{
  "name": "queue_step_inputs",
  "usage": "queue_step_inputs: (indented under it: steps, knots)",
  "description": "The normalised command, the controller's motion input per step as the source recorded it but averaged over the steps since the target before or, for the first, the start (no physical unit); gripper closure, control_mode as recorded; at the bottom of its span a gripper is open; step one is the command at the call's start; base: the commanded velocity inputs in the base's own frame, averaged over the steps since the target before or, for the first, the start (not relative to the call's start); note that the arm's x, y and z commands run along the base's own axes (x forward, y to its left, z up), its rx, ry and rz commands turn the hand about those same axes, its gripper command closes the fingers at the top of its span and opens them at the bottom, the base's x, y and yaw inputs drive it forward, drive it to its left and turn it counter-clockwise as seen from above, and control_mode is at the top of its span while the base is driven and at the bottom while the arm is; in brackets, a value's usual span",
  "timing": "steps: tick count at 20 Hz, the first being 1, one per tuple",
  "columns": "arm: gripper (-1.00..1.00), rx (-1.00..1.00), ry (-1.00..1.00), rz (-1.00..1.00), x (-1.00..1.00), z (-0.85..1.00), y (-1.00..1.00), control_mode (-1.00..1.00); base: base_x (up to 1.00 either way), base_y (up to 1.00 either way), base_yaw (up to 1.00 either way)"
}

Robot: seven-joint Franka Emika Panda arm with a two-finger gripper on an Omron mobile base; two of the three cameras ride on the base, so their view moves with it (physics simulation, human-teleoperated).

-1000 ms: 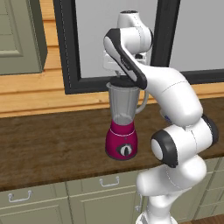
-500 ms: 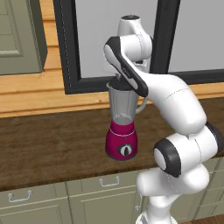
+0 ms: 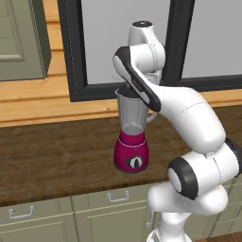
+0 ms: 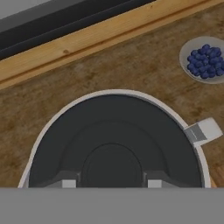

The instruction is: Close the lid blender by securely placing the lid on top.

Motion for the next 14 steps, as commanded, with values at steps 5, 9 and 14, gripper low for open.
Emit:
queue_step_inputs:
  steps: [5,9,14]
  knots:
    - [1.00,-0.01,-0.02,0.00,-0.04,-0.41,0.00,-1.00,0.00,0.00,0.00]
    - [-1.00,0.00,-0.07,0.00,-0.18,-0.31,0.00,-1.00,0.00,0.00,0.00]
    - [-1.00,0.00,-0.11,0.00,-0.21,-0.14,0.00,-1.00,0.00,0.00,0.00]
